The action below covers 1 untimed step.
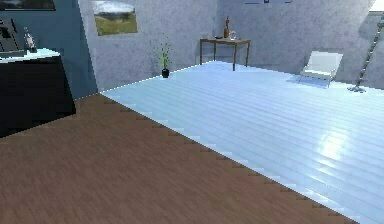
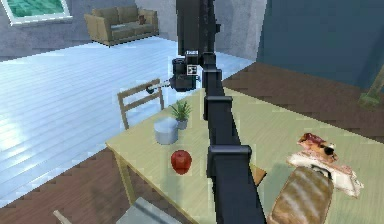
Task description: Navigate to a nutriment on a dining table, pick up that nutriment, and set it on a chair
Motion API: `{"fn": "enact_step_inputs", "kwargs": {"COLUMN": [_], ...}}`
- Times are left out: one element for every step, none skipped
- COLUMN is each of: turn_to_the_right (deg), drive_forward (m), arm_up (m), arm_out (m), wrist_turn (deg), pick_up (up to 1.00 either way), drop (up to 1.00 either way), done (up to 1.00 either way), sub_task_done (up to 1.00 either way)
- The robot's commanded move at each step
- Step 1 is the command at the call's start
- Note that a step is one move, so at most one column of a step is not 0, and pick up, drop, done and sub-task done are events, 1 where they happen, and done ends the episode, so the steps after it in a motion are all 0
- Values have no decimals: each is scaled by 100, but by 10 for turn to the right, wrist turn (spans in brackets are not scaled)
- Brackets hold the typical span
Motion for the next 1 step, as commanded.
{"fn": "enact_step_inputs", "kwargs": {"turn_to_the_right": [0], "drive_forward": [0], "arm_up": [-30], "arm_out": [0], "wrist_turn": [0], "pick_up": [0], "drop": [0], "done": [0], "sub_task_done": [0]}}
